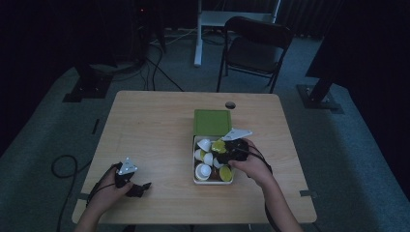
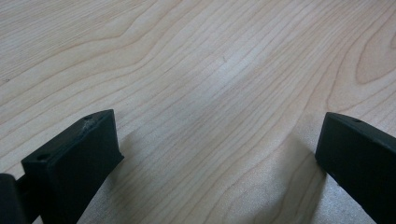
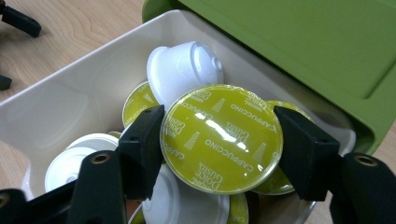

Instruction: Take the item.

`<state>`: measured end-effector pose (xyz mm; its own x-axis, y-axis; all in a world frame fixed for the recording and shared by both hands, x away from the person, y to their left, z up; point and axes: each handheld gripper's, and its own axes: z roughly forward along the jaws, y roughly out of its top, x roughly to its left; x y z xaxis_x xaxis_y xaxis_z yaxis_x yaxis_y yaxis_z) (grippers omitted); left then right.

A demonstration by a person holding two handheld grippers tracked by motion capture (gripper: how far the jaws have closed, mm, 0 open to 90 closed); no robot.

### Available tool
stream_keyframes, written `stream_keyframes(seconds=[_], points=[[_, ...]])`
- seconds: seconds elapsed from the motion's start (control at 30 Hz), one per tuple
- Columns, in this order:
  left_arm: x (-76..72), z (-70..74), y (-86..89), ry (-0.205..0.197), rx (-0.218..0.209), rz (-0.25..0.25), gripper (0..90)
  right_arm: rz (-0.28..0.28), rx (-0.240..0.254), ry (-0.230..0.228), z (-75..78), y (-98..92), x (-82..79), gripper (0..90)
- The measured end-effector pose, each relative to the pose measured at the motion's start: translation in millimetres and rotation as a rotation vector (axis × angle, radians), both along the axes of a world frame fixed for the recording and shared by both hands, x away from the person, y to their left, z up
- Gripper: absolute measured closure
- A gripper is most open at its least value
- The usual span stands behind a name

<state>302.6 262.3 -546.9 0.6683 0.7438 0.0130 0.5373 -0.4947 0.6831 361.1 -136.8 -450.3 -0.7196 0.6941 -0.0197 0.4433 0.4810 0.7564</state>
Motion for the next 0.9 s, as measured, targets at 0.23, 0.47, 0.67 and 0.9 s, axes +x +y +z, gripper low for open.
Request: stream_keyframes(seconds=[0.23, 0.47, 0.67, 0.9], points=[[0.0, 0.0, 0.0, 0.000, 0.000, 0.000, 0.0, -0.006, 0.011, 0.003, 2.4, 0.5, 1.1, 37.2], [0.0, 0.0, 0.0, 0.000, 0.000, 0.000, 0.0, 0.019, 0.034, 0.004, 11.7, 0.6, -3.2, 37.3], [0.0, 0.0, 0.0, 0.000, 0.000, 0.000, 0.0, 0.048, 0.069, 0.006, 20.3, 1.2, -7.9, 37.2], [-0.1, -0.1, -0.1, 0.000, -0.001, 0.001, 0.0, 0.069, 0.097, -0.008, 31.1, -0.9, -13.7, 37.3]])
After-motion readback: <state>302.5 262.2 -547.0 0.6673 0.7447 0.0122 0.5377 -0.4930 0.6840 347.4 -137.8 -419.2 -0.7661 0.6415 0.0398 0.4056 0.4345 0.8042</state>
